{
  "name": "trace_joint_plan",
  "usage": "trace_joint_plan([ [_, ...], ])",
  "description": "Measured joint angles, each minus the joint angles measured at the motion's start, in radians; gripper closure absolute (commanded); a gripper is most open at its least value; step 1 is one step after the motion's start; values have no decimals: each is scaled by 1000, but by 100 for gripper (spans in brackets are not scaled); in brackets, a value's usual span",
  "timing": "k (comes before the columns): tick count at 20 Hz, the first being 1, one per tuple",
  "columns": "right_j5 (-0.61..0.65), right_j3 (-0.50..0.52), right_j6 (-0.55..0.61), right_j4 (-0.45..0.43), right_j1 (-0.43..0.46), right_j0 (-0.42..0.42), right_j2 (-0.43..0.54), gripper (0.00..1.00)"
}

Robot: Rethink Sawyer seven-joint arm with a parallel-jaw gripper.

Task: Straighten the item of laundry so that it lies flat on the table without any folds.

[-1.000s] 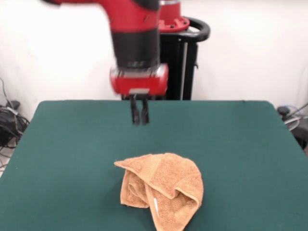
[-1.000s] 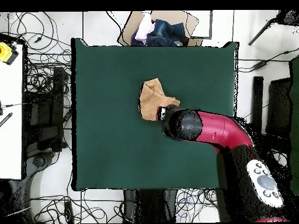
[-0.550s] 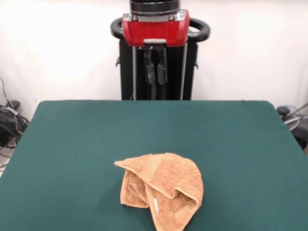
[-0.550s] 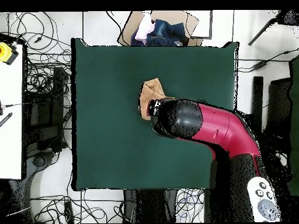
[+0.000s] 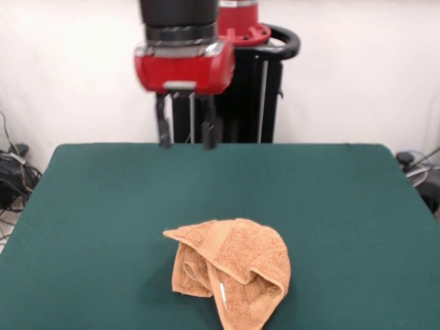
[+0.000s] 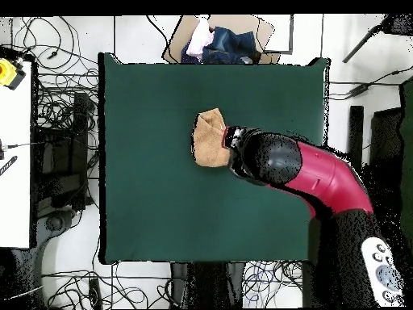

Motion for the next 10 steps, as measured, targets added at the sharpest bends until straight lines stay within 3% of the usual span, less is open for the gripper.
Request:
trace_joint_plan([
  [5,-107,-39,0,0,102,-26,0,0],
  [10,-119,-69,0,0,168,-24,0,0],
])
